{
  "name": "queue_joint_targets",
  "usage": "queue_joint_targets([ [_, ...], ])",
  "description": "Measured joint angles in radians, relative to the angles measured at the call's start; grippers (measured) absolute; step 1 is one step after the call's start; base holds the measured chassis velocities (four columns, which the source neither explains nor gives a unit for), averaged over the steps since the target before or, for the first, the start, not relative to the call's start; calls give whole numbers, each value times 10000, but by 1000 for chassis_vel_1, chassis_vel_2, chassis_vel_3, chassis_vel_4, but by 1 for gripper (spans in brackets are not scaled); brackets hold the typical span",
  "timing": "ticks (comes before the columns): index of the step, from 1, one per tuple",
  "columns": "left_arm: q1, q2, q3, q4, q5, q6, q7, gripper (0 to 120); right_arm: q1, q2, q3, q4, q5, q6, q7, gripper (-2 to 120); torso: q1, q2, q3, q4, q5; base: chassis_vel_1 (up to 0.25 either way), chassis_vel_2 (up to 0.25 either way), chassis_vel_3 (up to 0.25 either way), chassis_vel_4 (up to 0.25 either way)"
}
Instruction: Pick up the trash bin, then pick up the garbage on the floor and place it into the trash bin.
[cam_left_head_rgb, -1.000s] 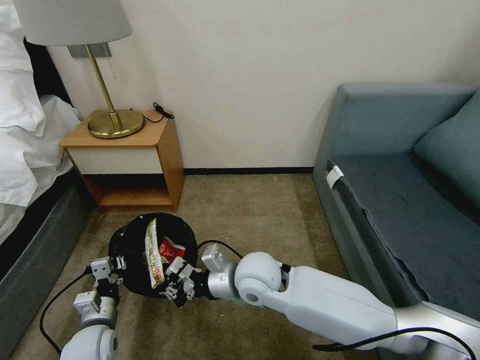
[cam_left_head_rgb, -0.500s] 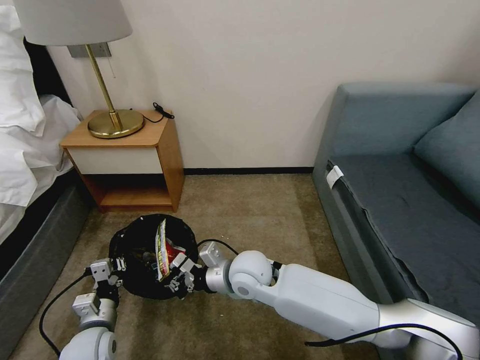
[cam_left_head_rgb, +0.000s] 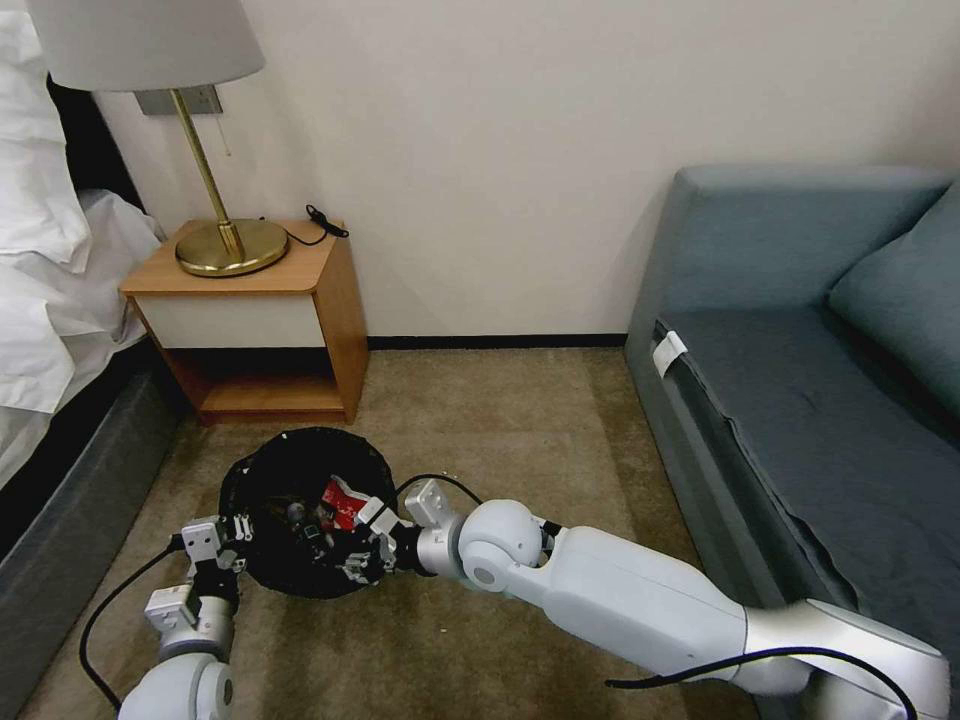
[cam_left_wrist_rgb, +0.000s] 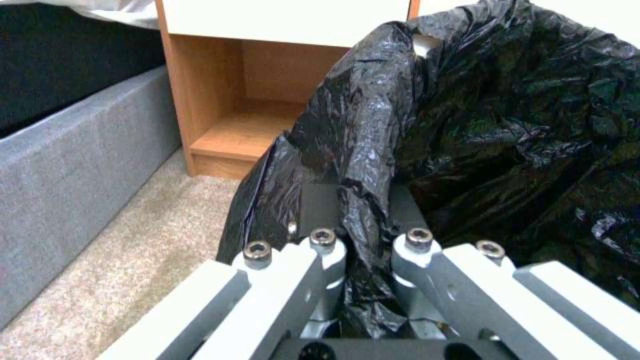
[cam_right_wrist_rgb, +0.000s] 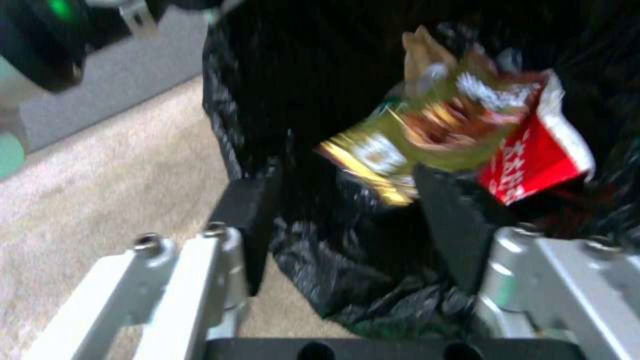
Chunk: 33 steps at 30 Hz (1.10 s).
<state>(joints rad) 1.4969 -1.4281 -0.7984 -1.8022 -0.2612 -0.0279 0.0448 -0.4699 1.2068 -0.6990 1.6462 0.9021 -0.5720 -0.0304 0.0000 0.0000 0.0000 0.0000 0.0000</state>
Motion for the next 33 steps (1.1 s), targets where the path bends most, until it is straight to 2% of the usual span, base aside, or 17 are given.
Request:
queue_joint_targets([
  [1,0,0,0,0,0,0,0,3,0,0,0,0,0,0,0,51,0,0,0,0,0,0,0,0,0],
  [2,4,0,-6,-15,-64,38,-4,3,-9,2,60,27,-6,3,16,61,0,0,0,0,0,0,0,0,0],
  [4,6,9,-27,-62,-252,136,-37,3,-49,4,292,114,-60,14,52,69,0,0,0,0,0,0,0,0,0],
  [5,6,9,-27,-62,-252,136,-37,3,-49,4,292,114,-60,14,52,69,0,0,0,0,0,0,0,0,0],
  [7,5,47,-78,-115,-563,233,-103,3,-168,-12,813,226,-232,34,88,80,0,0,0,1,0,0,0,0,0],
  [11,-22,105,-129,-148,-1035,334,-200,3,-350,-75,1431,265,-386,70,144,90,0,0,-1,1,0,0,0,0,0],
  [13,-88,227,-216,-248,-1974,590,-433,3,-634,-443,2182,234,-622,283,323,98,0,0,0,3,2,0,0,0,0],
  [14,-125,334,-303,-374,-2690,847,-737,3,-883,-986,2567,201,-842,454,388,99,0,0,0,1,3,0,0,0,0],
  [16,-144,385,-338,-428,-3035,984,-904,3,-1015,-1218,2718,206,-923,502,402,100,0,0,0,-4,2,0,0,0,0],
  [17,-200,486,-406,-515,-3769,1267,-1306,3,-1350,-1642,3045,285,-1101,589,406,100,0,0,0,-5,4,0,0,0,0],
  [18,-200,486,-406,-515,-3769,1267,-1306,3,-1350,-1642,3045,285,-1101,589,406,100,0,0,0,-5,4,0,0,0,0],
  [19,-269,533,-441,-573,-4347,1522,-1719,3,-1685,-1866,3366,401,-1262,636,405,100,0,0,0,-4,2,0,0,0,0],
  [20,-331,554,-470,-666,-4909,1866,-2398,3,-2062,-2012,3681,527,-1414,659,404,100,0,0,0,-3,2,0,0,0,0],
  [21,-331,554,-470,-666,-4909,1866,-2398,3,-2062,-2012,3681,527,-1414,659,404,100,0,0,0,-3,2,0,0,0,0],
  [23,-374,539,-469,-952,-5810,2521,-3627,3,-2912,-2236,4196,825,-1783,755,383,100,0,0,0,1,3,0,0,0,0],
  [29,-449,517,-442,-1106,-6398,2876,-4233,3,-3706,-2387,4610,1082,-2183,852,278,100,0,0,0,-3,3,0,0,0,0],
  [33,-451,490,-432,-1077,-6434,2945,-4359,3,-3922,-2299,4847,1123,-2290,923,245,100,0,0,-1,0,1,0,0,0,0],
])
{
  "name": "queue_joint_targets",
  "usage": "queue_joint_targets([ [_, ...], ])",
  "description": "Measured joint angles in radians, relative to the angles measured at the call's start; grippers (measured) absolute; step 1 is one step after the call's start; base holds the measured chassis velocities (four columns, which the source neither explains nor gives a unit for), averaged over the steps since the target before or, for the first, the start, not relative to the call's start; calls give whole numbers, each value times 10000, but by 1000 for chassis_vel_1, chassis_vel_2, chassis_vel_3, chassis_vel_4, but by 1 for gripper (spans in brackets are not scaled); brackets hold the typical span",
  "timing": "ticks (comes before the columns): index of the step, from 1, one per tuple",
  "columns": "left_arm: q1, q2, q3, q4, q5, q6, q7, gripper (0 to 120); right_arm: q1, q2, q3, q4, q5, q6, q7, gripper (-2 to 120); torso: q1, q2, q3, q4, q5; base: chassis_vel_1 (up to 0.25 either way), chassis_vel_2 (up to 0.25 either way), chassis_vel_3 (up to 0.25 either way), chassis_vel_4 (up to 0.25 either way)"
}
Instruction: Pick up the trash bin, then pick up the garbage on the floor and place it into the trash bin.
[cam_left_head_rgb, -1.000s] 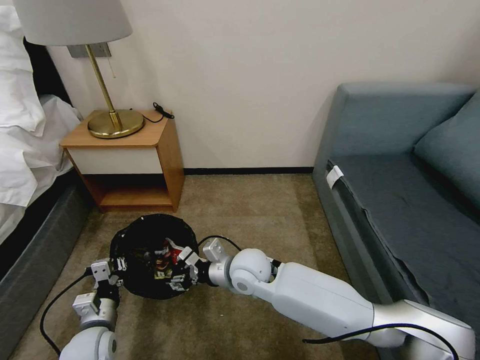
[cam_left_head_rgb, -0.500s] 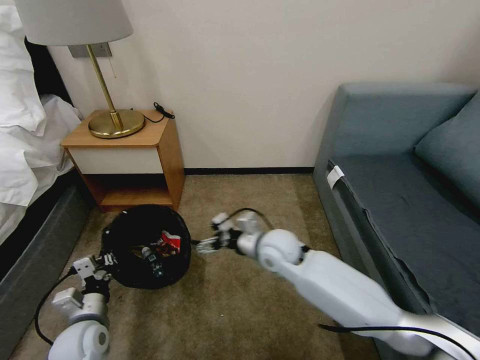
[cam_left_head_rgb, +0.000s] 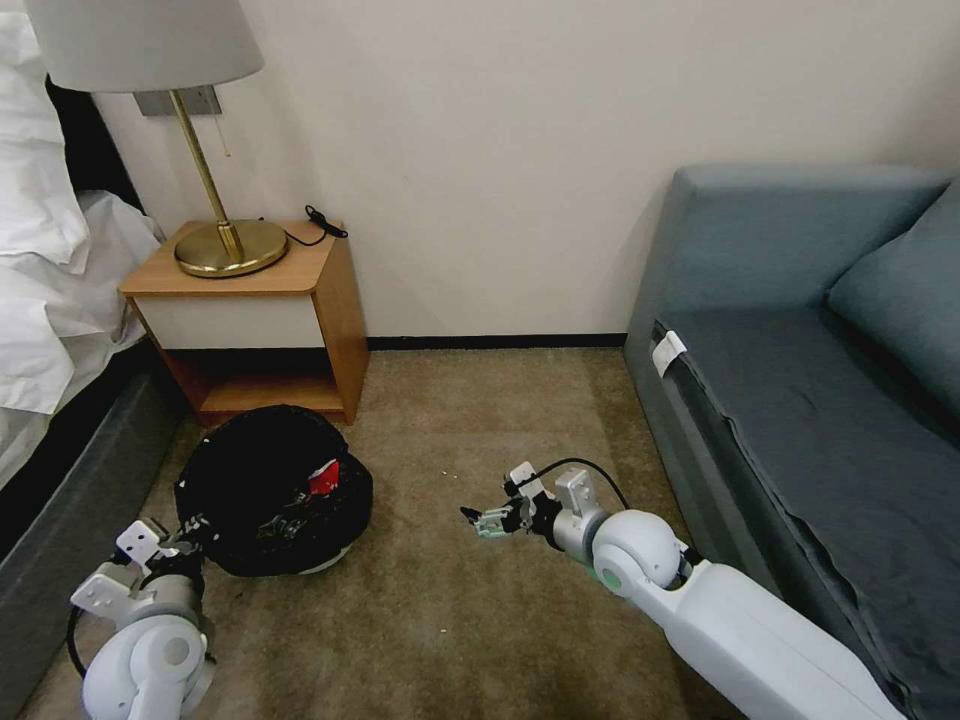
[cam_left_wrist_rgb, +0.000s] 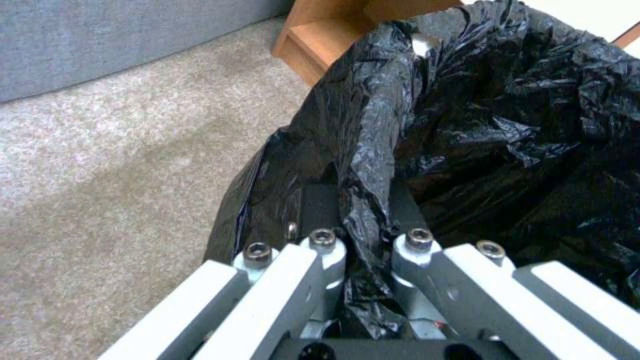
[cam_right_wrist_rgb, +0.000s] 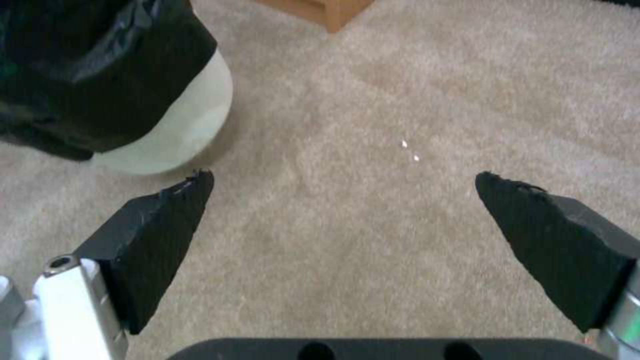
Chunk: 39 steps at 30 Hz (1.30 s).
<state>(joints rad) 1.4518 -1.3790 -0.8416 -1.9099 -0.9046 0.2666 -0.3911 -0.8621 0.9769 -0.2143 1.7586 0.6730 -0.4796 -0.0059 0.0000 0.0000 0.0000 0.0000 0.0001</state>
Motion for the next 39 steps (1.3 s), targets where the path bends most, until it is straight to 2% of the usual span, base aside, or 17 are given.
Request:
queue_joint_targets([
  [11,158,-96,-19,-90,-20,435,-357,5,-206,58,22,1,-202,133,-185,100,0,0,0,0,-1,0,0,0,0],
  [13,194,-141,-24,-172,55,436,-352,17,-309,41,44,14,-255,176,-234,100,0,1,0,-1,0,0,0,0,0],
  [17,252,-172,-29,-262,92,436,-349,26,-434,10,155,73,-290,212,-308,100,0,0,-1,0,1,0,0,0,0],
  [19,338,-228,-47,-335,337,407,-304,39,-622,-64,282,154,-381,283,-391,100,0,1,0,0,-1,0,0,0,0],
  [21,358,-251,-60,-336,577,336,-257,41,-676,-80,324,174,-417,318,-412,100,0,0,0,-1,-1,0,0,0,0],
  [22,382,-307,-101,-314,1274,116,-113,49,-776,-89,434,209,-470,381,-439,100,0,0,0,-1,-1,0,0,0,0],
  [25,396,-337,-144,-279,1811,-66,4,53,-831,-83,518,218,-489,452,-442,100,0,0,0,-1,-1,0,0,0,0],
  [26,465,-349,-225,-314,2558,-295,184,62,-916,-47,658,218,-494,730,-459,100,0,0,0,0,-1,0,0,0,0],
  [28,578,-317,-275,-470,2931,-401,407,70,-941,11,785,194,-492,853,-470,100,0,0,0,0,-4,0,0,0,0],
  [29,578,-317,-275,-470,2931,-401,407,70,-941,11,785,194,-492,853,-470,100,0,0,0,0,-4,0,0,0,0],
  [30,668,-297,-347,-580,3385,-587,671,73,-948,70,914,166,-488,936,-467,100,0,0,0,-1,-3,0,0,0,0],
  [31,798,-283,-456,-669,4101,-1058,1362,82,-965,205,1104,139,-483,1038,-462,100,0,1,0,0,1,0,0,0,0],
  [32,798,-283,-456,-669,4101,-1058,1362,82,-965,205,1104,139,-483,1038,-462,100,0,1,0,0,1,0,0,0,0],
  [34,954,-188,-524,-731,4715,-1672,2436,94,-1015,414,1371,93,-491,1171,-410,100,0,0,0,1,-3,0,0,0,0],
  [35,954,-188,-524,-731,4715,-1672,2436,94,-1015,414,1371,93,-491,1171,-410,100,0,0,0,1,-3,0,0,0,0],
  [36,1008,-86,-535,-744,5125,-1966,2975,98,-1088,591,1573,19,-542,1282,-313,100,0,1,0,1,-1,0,0,0,0],
  [39,1040,42,-529,-772,5500,-2166,3397,98,-1194,814,1814,-76,-601,1473,-212,100,0,1,0,0,-3,0,0,0,0],
])
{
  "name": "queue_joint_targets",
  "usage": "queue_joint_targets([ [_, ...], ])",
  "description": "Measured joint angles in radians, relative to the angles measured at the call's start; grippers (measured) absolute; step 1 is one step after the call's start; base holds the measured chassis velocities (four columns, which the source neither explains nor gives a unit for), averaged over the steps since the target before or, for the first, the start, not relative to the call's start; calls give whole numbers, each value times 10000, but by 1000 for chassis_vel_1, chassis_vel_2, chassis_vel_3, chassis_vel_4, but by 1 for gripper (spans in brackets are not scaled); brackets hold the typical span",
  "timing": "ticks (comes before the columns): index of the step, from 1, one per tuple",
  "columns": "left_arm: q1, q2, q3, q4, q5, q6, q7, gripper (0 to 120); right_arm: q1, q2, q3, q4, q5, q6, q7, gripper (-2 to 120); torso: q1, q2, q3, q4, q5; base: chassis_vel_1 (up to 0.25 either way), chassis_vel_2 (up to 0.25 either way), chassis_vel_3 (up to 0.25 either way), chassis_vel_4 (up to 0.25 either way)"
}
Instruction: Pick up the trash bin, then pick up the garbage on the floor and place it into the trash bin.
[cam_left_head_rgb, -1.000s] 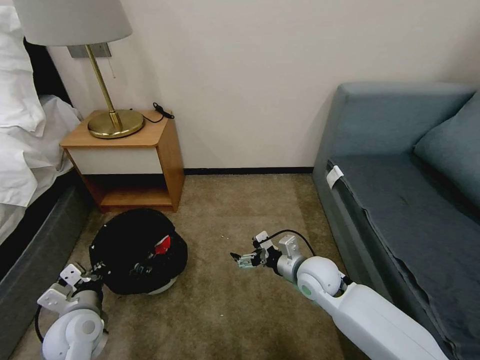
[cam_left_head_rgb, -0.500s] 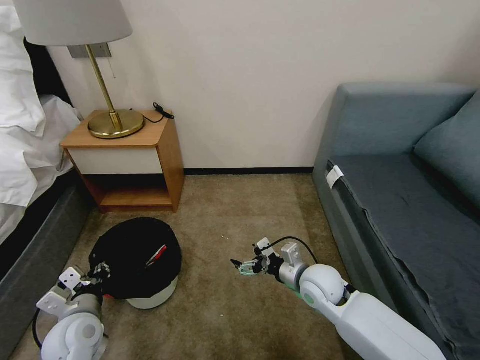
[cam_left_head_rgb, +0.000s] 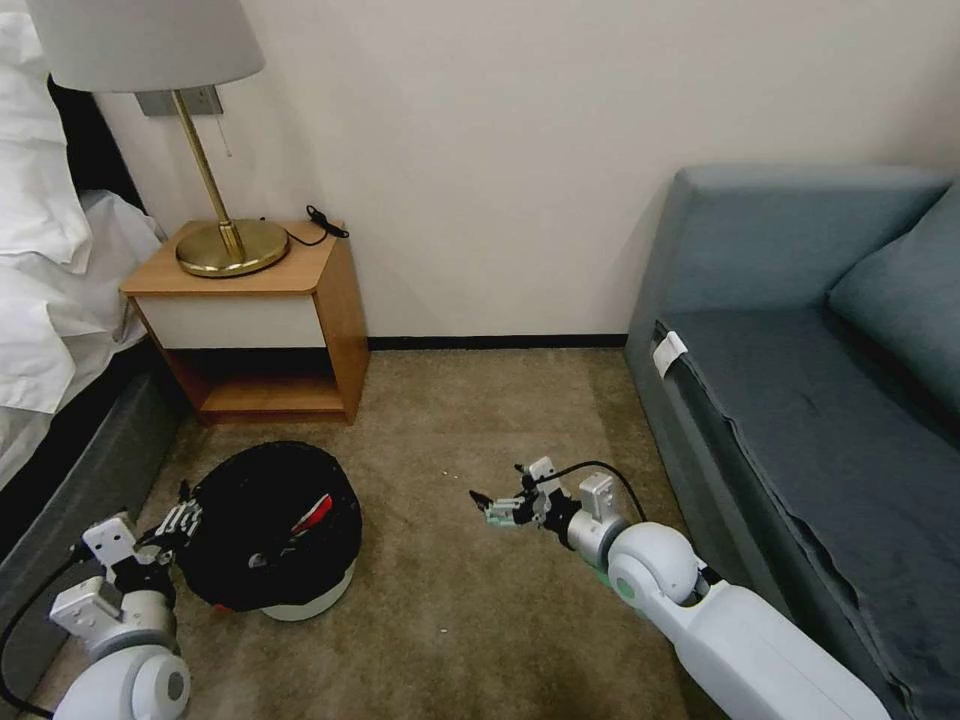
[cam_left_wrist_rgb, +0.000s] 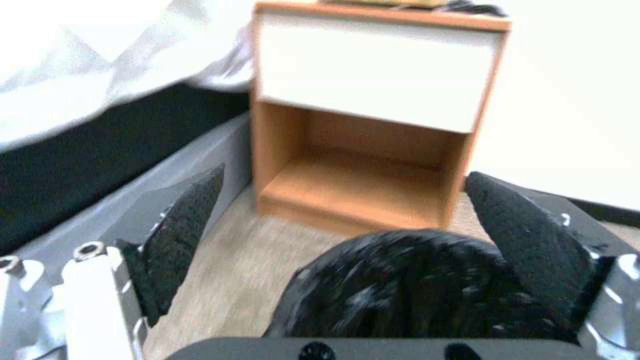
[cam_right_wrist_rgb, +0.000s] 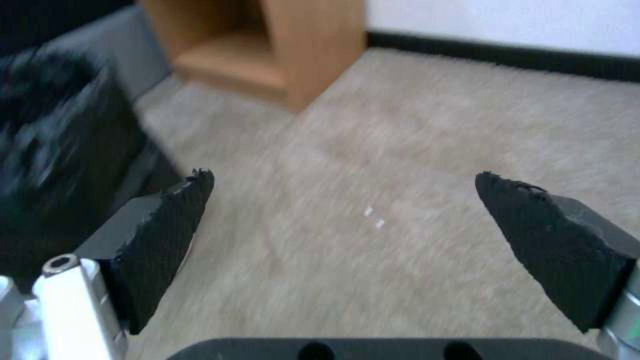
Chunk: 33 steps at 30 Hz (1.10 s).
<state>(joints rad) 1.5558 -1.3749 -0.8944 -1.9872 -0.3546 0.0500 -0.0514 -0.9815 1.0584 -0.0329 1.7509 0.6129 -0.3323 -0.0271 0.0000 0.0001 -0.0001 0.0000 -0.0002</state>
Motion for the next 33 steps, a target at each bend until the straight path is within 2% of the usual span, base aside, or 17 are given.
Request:
queue_joint_targets([
  [3,21,330,194,-81,407,-344,699,99,-286,762,653,-169,-126,186,145,100,0,0,0,-1,1,0,0,0,0],
  [4,21,330,194,-81,407,-344,699,99,-286,762,653,-169,-126,186,145,100,0,0,0,-1,1,0,0,0,0],
  [5,-21,407,273,-84,614,-411,913,99,-415,1198,898,-259,-189,230,230,100,0,0,0,0,1,0,0,0,0],
  [6,-75,467,348,-85,772,-393,1022,99,-500,1505,1068,-356,-285,288,302,100,0,0,0,0,2,0,0,0,0],
  [7,-75,467,348,-85,772,-393,1022,99,-500,1505,1068,-356,-285,288,302,100,0,0,0,0,2,0,0,0,0],
  [9,-153,554,533,-117,985,-93,1119,100,-708,2034,1361,-603,-551,493,407,100,0,-1,1,1,1,0,0,0,0],
  [14,-167,636,688,-131,1416,-7,1429,100,-904,2381,1634,-814,-795,796,414,100,0,0,0,-1,1,0,0,0,0],
  [21,-23,754,825,-211,1722,-564,2107,100,-1074,2713,2113,-1221,-1137,1443,252,100,0,0,0,0,2,0,0,0,0],
  [25,-61,754,854,-303,1765,-590,2466,100,-1016,2931,2299,-1471,-1209,1603,241,100,0,0,0,0,2,0,0,0,0],
  [33,-105,720,928,-364,1757,-424,2583,100,-962,3123,2441,-1724,-1253,1712,242,100,0,-1,0,0,2,0,0,0,0],
])
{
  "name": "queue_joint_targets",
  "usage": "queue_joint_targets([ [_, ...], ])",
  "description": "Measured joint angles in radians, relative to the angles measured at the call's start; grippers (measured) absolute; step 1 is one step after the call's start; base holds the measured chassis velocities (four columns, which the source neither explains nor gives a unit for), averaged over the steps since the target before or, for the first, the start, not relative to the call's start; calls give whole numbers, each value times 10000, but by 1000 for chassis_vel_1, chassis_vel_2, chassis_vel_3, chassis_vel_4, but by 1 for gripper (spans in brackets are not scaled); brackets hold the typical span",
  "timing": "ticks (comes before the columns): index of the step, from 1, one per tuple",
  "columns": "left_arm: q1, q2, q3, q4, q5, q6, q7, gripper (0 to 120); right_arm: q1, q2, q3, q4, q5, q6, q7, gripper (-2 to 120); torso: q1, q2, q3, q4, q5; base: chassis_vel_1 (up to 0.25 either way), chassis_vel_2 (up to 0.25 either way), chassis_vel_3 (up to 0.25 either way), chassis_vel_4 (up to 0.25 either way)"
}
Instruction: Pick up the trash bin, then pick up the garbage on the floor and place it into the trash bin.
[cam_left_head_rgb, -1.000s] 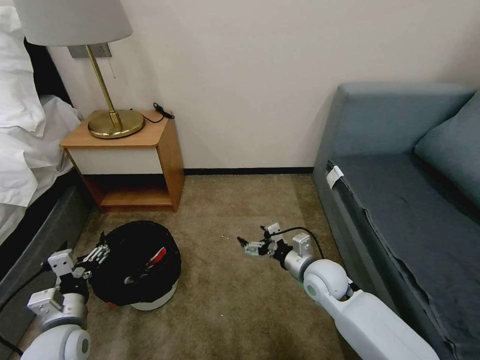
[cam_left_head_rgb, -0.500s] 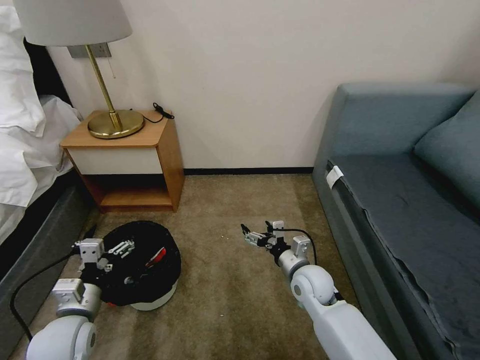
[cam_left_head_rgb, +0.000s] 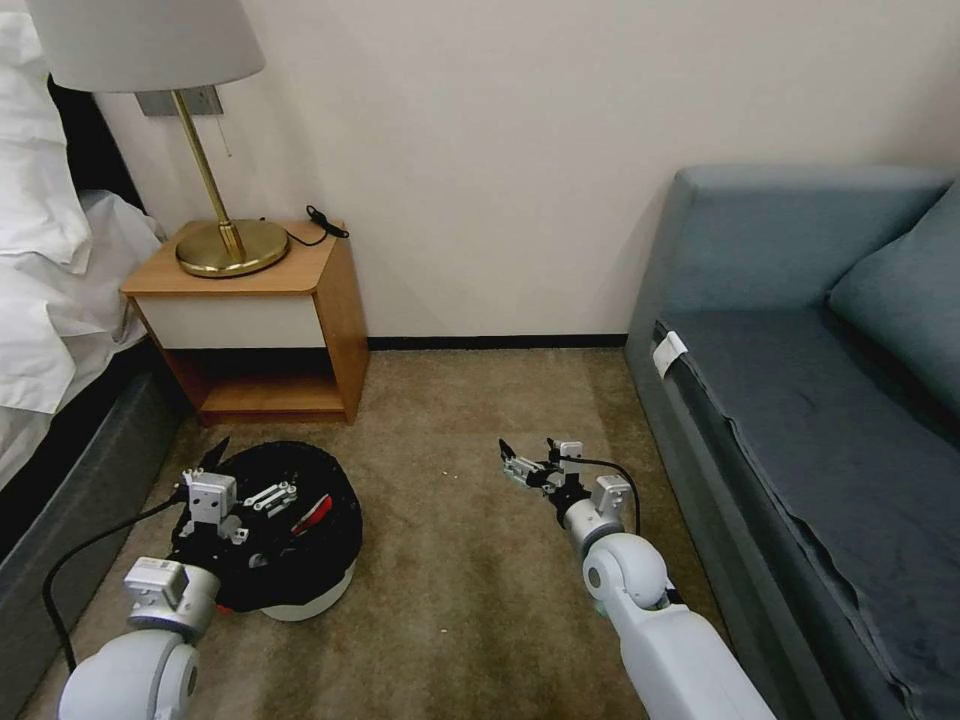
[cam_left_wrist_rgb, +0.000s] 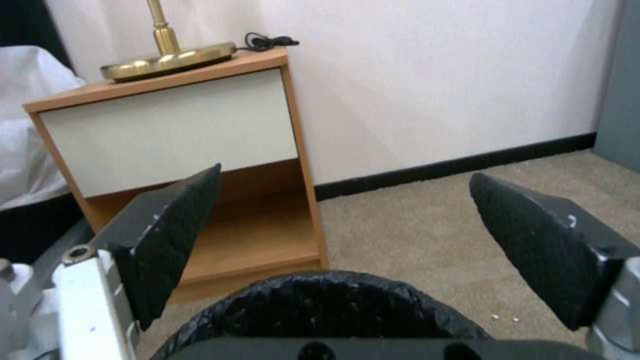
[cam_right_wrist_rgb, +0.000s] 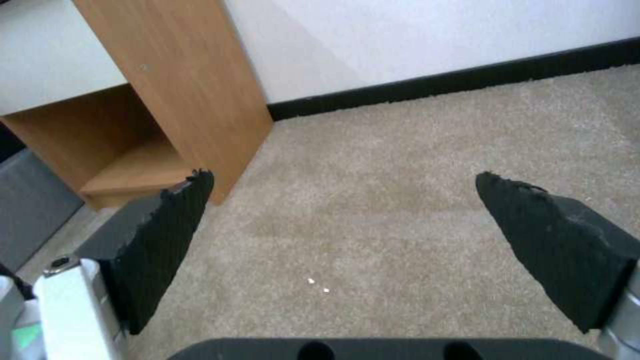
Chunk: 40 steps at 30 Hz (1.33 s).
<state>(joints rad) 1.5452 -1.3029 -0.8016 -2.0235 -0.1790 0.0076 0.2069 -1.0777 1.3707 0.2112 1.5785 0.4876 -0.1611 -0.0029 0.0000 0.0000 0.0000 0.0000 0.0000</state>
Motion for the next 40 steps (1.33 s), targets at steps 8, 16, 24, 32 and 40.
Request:
queue_joint_targets([
  [8,-6,-7,1,0,-23,16,-12,100,8,-10,-11,-1,1,1,0,100,0,1,0,0,0,0,0,0,0],
  [16,-6,-10,0,0,-31,21,-27,100,11,-17,-18,3,4,-1,-1,100,0,0,1,0,0,0,0,0,0],
  [24,-6,-11,-3,0,-39,28,-40,100,17,-23,-25,12,8,-11,-1,100,0,0,0,0,0,0,0,0,0],
  [32,-6,-11,-4,3,-43,31,-46,100,18,-28,-30,18,13,-18,-2,100,0,0,0,0,0,0,0,0,0],
  [40,-7,-11,-4,8,-44,31,-52,100,17,-30,-32,24,17,-24,-2,100,0,0,0,0,0,0,0,0,0],
])
